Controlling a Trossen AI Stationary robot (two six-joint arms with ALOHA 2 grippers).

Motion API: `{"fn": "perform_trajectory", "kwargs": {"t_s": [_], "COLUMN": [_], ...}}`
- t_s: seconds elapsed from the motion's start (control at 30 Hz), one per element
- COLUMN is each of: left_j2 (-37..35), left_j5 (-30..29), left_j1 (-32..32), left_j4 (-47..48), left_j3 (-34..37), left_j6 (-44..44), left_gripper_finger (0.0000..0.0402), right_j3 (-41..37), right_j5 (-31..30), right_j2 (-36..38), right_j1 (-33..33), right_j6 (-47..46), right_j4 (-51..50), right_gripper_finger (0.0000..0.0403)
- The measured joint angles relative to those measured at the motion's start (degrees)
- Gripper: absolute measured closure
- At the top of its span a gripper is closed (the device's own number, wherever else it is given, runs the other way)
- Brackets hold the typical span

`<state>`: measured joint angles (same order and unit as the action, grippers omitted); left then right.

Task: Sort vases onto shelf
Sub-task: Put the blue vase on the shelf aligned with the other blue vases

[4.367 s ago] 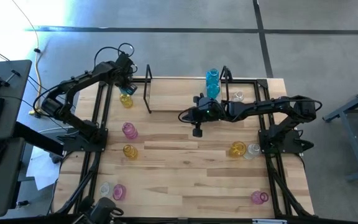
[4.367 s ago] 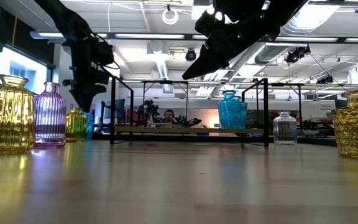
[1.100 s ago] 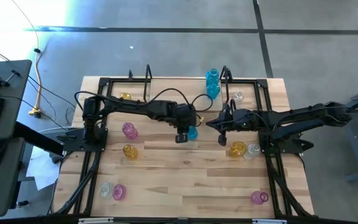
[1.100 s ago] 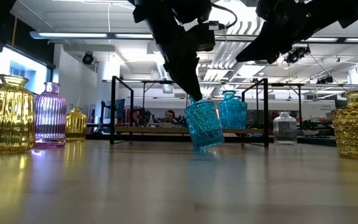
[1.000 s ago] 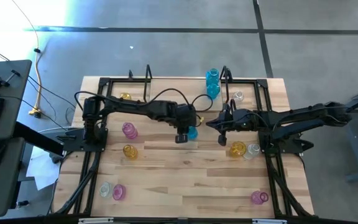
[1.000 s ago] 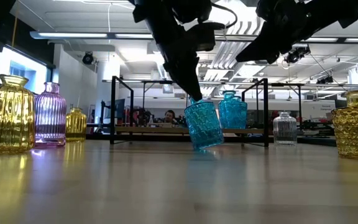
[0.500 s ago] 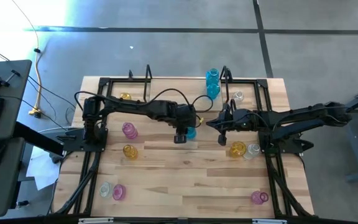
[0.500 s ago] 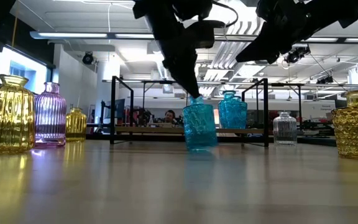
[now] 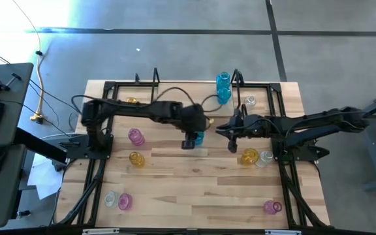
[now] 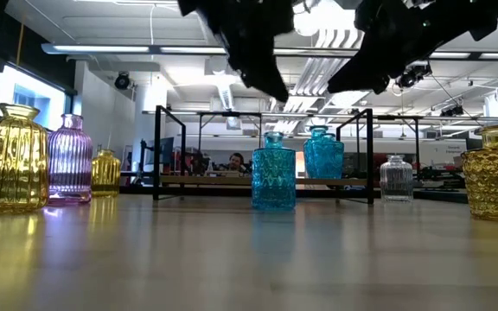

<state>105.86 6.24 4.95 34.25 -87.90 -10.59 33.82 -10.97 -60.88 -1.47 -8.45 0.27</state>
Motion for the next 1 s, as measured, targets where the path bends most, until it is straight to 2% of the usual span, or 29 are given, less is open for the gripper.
{"fn": "perform_trajectory", "kwargs": {"t_s": [0.07, 0.23, 0.37, 0.5, 0.7, 1.0], "left_j2": [-4.32, -16.91, -25.38, -32.56, -40.26, -44.52], "left_j5": [3.18, 5.09, 5.12, 3.19, -2.61, -5.29], "left_j1": [0.76, 2.54, 2.65, 2.67, 2.79, 3.02], "left_j4": [-7.01, -29.30, -43.92, -55.49, -61.32, -61.66], "left_j3": [5.81, 23.02, 35.62, 45.61, 55.25, 60.05], "left_j6": [1.18, 6.69, 10.53, 11.87, 12.01, 12.02], "left_gripper_finger": [0.0340, 0.0395, 0.0393, 0.0391, 0.0398, 0.0401], "right_j3": [0.00, 0.00, 0.35, 1.28, 5.36, 9.44], "right_j5": [-0.10, -2.80, -5.35, -5.52, -5.61, -8.88], "right_j2": [-1.88, -9.39, -15.51, -20.77, -28.44, -34.64], "right_j1": [-0.15, -1.08, -1.21, -1.21, -1.08, -0.95], "right_j6": [-0.78, -1.29, -1.75, -2.05, -2.05, -4.09], "right_j4": [1.74, 10.05, 16.10, 21.89, 24.46, 24.14], "right_gripper_finger": [0.0284, 0.0200, 0.0146, 0.0119, 0.0114, 0.0122]}}
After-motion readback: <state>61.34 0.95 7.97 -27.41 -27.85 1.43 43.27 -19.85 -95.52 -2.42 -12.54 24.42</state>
